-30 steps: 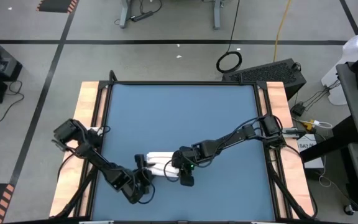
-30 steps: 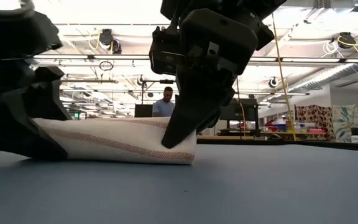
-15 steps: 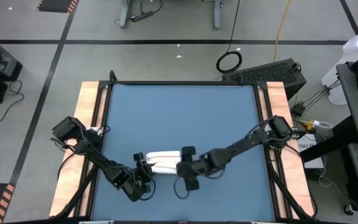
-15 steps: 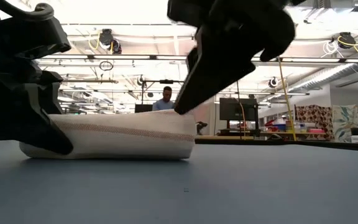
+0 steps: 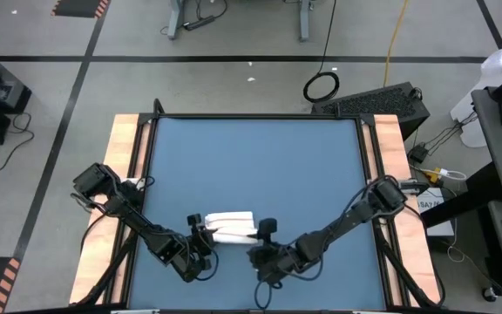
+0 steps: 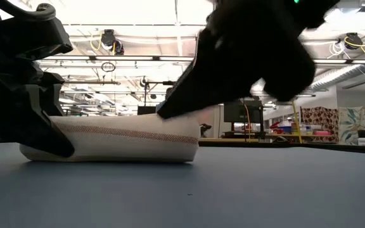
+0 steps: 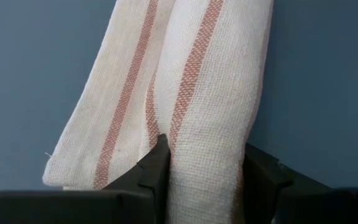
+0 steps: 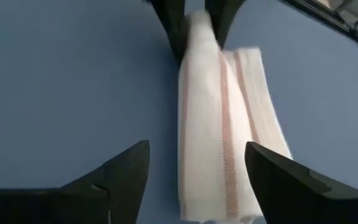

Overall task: Roll towel
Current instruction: Roll the white towel

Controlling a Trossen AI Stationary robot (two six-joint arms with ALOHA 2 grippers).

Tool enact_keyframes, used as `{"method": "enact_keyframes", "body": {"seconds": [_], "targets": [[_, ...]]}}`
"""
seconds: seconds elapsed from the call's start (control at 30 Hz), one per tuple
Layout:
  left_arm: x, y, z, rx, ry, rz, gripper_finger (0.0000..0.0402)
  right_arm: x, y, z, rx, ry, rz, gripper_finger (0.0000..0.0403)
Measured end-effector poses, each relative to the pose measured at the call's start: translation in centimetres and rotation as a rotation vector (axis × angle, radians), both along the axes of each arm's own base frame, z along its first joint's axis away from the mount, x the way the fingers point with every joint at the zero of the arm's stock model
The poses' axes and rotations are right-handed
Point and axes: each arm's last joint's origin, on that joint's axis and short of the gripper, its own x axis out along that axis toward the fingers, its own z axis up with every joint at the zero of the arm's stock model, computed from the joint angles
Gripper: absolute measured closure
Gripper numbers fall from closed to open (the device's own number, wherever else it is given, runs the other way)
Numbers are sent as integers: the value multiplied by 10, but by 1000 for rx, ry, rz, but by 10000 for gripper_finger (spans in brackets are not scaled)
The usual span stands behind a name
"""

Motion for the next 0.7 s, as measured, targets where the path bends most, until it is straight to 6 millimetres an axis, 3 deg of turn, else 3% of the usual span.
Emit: {"method": "enact_keyframes", "body": {"seconds": [0.3, 0.5, 0.7], "targets": [[0, 0, 0, -2, -2, 0, 265, 17, -22, -31, 28, 31, -78, 149], [0, 0, 0, -4, -3, 1, 265, 25, -36, -36, 125, 48, -108, 149], [0, 0, 0, -4, -4, 0, 265, 27, -41, -35, 93, 51, -106, 149]]}}
